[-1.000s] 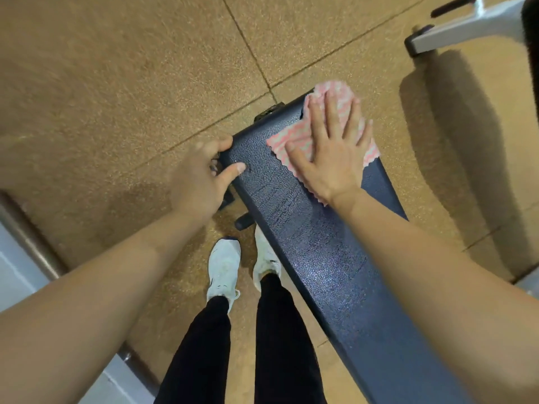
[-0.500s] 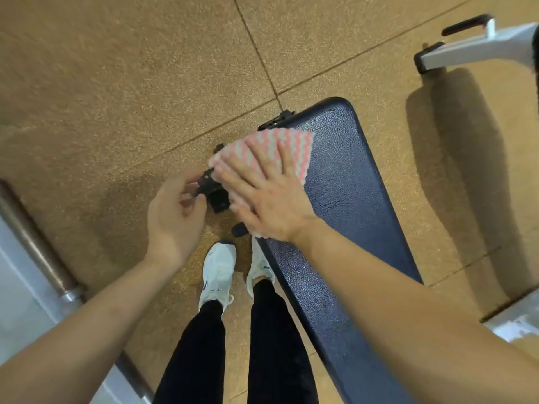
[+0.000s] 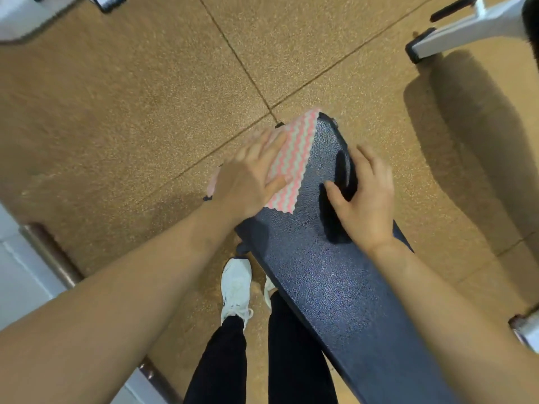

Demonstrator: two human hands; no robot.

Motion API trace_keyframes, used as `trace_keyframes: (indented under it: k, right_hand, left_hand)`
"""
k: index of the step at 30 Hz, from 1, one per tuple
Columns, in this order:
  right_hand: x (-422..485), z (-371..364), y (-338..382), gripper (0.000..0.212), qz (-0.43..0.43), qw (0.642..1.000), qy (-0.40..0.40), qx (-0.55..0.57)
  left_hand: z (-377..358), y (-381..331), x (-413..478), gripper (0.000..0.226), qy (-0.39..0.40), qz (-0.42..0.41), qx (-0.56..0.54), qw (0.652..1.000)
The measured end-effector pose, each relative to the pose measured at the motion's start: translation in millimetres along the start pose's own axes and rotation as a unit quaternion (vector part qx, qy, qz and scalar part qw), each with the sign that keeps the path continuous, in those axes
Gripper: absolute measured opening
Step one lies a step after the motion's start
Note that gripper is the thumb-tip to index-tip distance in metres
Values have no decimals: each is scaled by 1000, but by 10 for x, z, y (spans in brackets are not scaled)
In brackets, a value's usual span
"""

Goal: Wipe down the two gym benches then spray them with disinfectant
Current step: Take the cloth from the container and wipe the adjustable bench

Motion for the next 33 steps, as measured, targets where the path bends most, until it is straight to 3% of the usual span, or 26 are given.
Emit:
trace_keyframes:
  k: [3, 8, 12, 15, 18, 25, 31, 33]
  right_hand:
    - [-380, -15, -507, 72, -66, 998, 18, -14]
    - [-747, -75, -803, 70, -122, 990, 70, 21]
    - [-710, -59, -808, 70, -116, 991, 53, 50]
    - [-726, -90, -836, 71, -117, 990, 50, 53]
    - [-775, -112, -845, 73, -115, 989, 59, 74]
    - [-1447, 106, -1157, 66, -244, 970, 0, 15]
    - [-2474, 127, -1534, 83, -374, 923, 52, -69]
    - [-2643, 81, -1535, 86, -369, 924, 62, -82]
  left_hand:
    - [-25, -5, 223, 82, 46, 30, 50, 997]
    - [-2, -256, 605, 79, 72, 27, 10, 997]
    - [-130, -696, 984, 62, 79, -100, 123, 984]
    - [-333, -994, 1105, 65, 117, -224, 255, 933]
    - [-625, -1225, 1057, 66, 151, -301, 308, 890]
    - [-1226, -1647, 634, 55, 163, -360, 296, 870]
    - [-1622, -1909, 378, 60, 198, -349, 320, 858]
    - [-1750, -1997, 305, 61, 204, -356, 325, 852]
Point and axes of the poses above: each hand's wrist, its own x-axis towards the middle knuckle, its own z-axis out of the back of the hand, y = z × x, the point moved 7 cm from there along x, towards the middle knuckle, and after that the axes turned 11 degrees about -x, right-handed, at the moved point
